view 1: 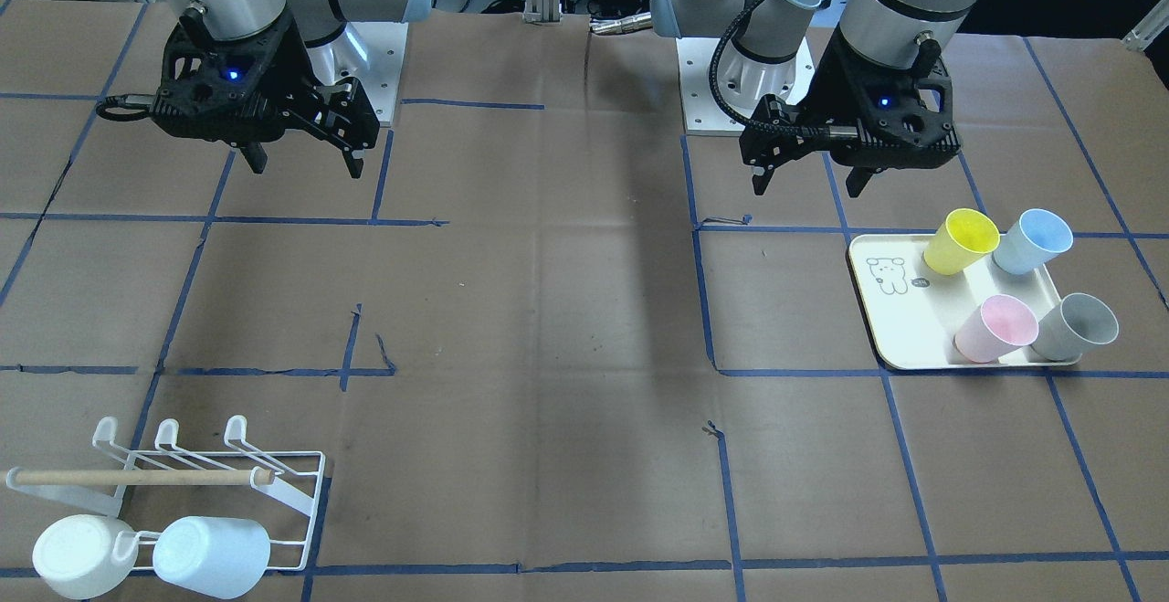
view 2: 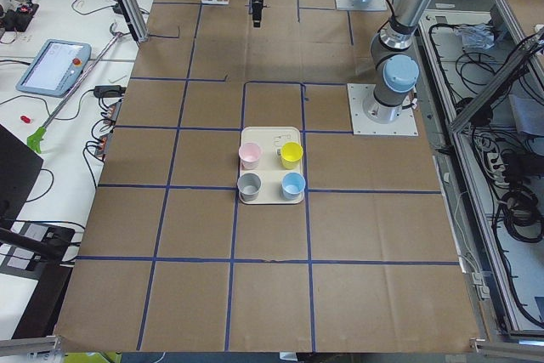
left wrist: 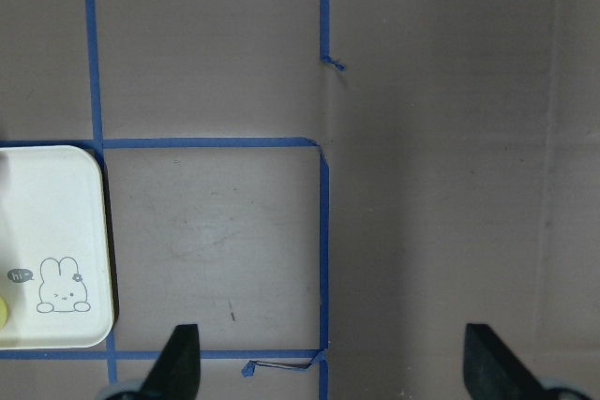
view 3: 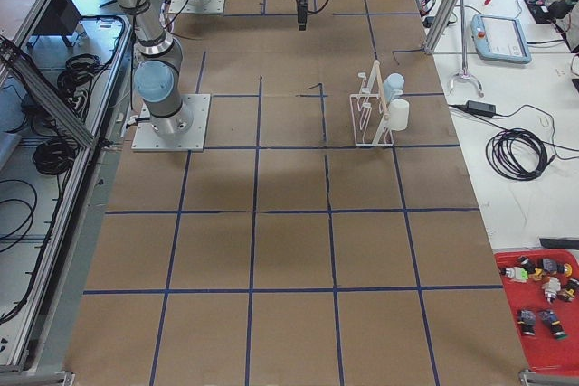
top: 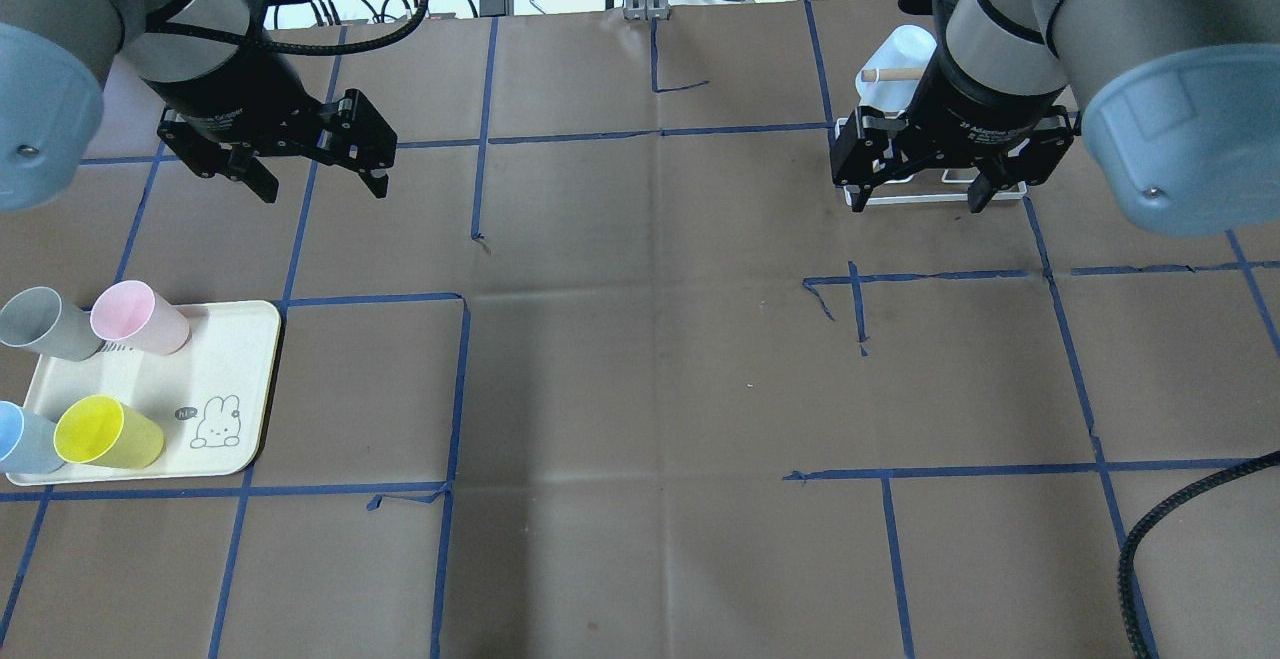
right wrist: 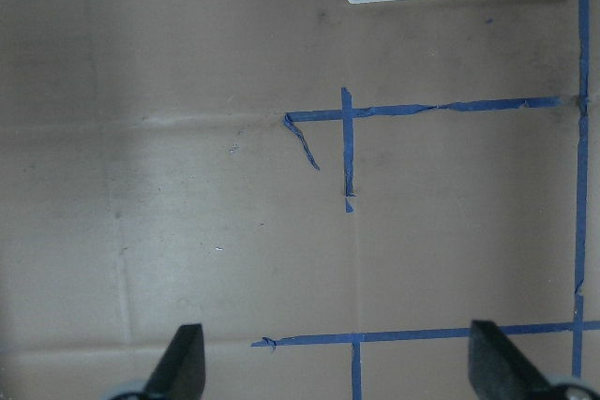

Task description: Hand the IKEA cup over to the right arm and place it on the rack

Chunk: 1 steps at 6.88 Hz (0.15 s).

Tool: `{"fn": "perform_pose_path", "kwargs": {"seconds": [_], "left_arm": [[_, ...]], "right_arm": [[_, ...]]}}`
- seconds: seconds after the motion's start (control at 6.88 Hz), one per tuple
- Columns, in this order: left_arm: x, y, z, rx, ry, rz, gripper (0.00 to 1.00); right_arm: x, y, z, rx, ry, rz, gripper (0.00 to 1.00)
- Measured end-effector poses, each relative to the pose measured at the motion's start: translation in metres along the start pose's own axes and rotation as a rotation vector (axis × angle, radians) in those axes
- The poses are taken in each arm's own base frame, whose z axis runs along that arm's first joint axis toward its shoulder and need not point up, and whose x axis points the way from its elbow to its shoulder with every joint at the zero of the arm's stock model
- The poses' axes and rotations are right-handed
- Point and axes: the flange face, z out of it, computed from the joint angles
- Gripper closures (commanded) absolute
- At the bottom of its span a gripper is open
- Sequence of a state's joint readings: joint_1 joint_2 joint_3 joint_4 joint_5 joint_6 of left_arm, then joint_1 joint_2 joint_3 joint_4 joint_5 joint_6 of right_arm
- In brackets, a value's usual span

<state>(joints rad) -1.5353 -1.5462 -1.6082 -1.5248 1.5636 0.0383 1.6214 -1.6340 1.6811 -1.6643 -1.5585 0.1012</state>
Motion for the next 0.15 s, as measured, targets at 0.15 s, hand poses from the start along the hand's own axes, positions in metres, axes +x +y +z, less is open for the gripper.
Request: {"fn": "perform_pose_path", "kwargs": {"seconds": [0.15], "left_arm": [[-0.0003, -0.0003, -0.0003, 0.001, 0.0, -0.001, 0.01]], "right_arm": [[0.0, -0.0001, 0.0001, 0.0, 0.0, 0.0, 0.0]]}}
